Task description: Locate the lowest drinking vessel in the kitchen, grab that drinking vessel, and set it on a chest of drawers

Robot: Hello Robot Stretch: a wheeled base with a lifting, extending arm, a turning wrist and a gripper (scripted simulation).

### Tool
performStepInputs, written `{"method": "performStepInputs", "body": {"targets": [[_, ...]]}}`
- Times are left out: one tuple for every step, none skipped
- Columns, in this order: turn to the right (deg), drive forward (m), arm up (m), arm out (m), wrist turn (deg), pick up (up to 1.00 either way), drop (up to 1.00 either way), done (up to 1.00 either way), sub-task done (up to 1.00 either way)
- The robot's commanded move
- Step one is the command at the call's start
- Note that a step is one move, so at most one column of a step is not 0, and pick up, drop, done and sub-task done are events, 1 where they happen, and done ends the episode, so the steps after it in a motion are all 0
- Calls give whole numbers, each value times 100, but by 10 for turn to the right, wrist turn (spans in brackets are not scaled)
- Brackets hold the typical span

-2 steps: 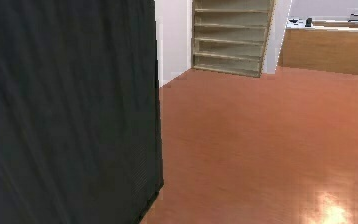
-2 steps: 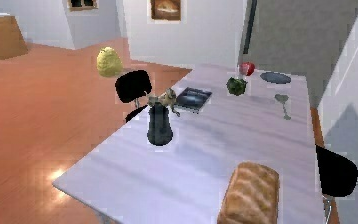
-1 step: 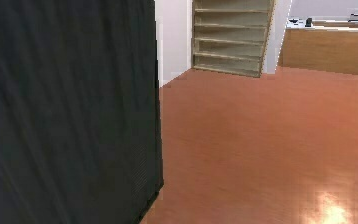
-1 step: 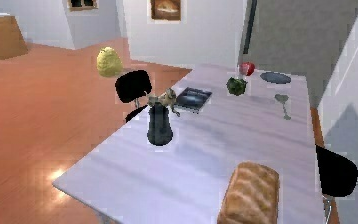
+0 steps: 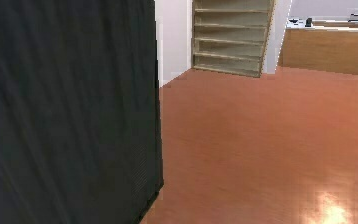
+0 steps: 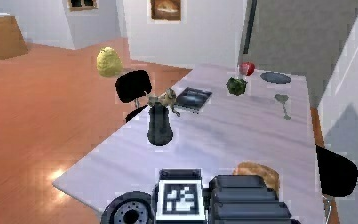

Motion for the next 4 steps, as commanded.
{"method": "performStepInputs", "body": {"targets": [[0,0,0,48,0,0,0,0,0],[0,0,0,0,450,0,0,0,0],[0,0,0,0,450,0,0,0,0],[0,0,0,0,450,0,0,0,0]]}}
